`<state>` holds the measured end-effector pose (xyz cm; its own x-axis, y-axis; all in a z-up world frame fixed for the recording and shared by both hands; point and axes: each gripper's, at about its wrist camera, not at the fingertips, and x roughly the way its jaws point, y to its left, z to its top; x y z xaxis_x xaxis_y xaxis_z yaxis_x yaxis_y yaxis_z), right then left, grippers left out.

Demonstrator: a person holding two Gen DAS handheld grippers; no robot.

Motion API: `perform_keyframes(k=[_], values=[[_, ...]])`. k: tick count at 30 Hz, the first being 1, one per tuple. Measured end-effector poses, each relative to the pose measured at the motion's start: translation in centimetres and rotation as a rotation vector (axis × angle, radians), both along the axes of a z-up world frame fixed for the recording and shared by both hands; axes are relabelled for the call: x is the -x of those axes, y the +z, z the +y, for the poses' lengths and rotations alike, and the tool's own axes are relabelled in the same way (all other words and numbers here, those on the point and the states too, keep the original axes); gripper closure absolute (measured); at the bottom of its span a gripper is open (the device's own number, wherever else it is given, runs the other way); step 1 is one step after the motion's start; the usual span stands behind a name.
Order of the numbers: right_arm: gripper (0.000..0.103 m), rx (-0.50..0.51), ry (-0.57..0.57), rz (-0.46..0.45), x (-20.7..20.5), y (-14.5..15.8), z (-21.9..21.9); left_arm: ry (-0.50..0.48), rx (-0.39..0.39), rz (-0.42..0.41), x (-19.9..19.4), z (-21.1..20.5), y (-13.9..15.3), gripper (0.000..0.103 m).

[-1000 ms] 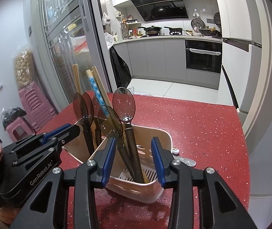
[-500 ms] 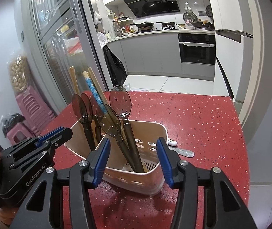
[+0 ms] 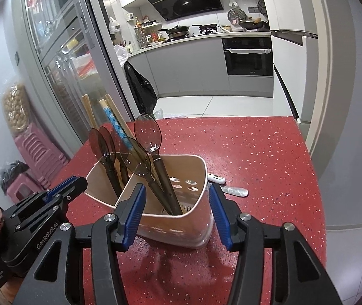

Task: Organize utensils
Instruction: 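Pull both open tools back away from the beige holder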

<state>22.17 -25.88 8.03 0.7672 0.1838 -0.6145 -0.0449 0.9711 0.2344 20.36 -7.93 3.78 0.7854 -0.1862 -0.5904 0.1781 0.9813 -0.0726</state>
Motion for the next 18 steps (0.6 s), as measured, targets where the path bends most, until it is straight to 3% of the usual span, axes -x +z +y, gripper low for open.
perform_keyframes(k=[18], values=[[0.048, -0.013, -0.035, 0.03, 2.0, -0.4, -0.4, 0.017, 0.013, 0.033, 0.9, 1.7, -0.3, 0.065]])
